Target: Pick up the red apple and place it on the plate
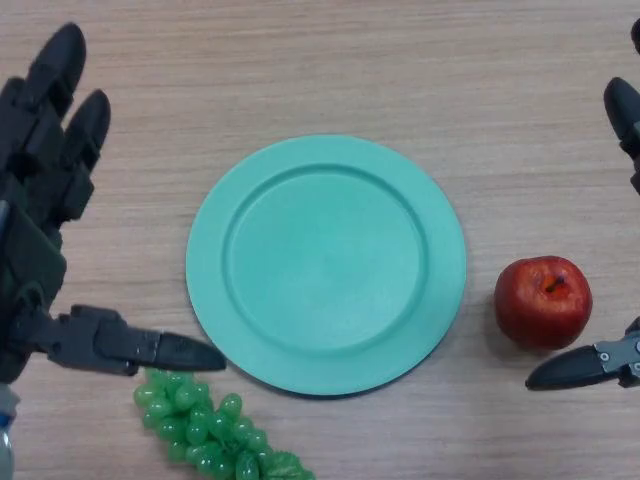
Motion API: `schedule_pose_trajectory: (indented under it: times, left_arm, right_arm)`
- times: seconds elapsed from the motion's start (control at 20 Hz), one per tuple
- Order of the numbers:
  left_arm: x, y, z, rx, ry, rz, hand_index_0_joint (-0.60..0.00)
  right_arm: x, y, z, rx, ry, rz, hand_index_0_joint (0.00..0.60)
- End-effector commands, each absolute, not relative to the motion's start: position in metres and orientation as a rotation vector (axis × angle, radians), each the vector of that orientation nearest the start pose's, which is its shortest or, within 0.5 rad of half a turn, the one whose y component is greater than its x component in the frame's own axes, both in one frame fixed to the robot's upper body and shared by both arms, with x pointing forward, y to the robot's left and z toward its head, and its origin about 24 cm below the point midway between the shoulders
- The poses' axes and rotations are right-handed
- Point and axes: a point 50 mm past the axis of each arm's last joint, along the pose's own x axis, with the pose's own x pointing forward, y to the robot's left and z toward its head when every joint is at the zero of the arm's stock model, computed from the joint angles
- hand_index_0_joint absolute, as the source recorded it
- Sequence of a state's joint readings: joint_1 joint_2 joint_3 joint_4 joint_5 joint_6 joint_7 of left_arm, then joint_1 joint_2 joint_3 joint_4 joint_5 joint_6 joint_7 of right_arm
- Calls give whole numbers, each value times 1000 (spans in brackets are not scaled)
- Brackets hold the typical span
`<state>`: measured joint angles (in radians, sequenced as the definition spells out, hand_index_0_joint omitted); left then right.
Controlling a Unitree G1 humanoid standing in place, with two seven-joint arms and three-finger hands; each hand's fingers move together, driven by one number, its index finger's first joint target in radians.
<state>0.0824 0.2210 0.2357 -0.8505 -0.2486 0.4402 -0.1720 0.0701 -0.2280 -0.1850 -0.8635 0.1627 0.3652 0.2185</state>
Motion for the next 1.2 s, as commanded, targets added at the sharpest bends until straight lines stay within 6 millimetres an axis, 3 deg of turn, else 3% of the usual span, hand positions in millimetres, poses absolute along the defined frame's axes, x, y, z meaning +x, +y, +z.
schedule_pose_trajectory:
  times: [0.05, 0.2, 0.45, 0.8, 1.05, 1.2]
  left_arm:
    - [184, 191, 201, 189, -568, -122, 0]
    - [184, 193, 187, 211, -568, -136, 0]
    - [184, 196, 185, 201, -566, -121, 0]
    - [187, 189, 181, 207, -548, -96, 0]
    - [183, 187, 180, 208, -554, -115, 0]
    - [183, 187, 181, 208, -556, -111, 0]
  right_arm:
    - [181, -180, 212, -228, -636, 165, 0]
    - [186, -182, 203, -224, -622, 144, 0]
    - [204, -192, 180, -266, -607, 109, 0]
    - [251, -211, 121, -383, -490, 29, 0]
    - [262, -220, 91, -402, -454, -61, 0]
    - [262, -221, 87, -397, -417, -88, 350]
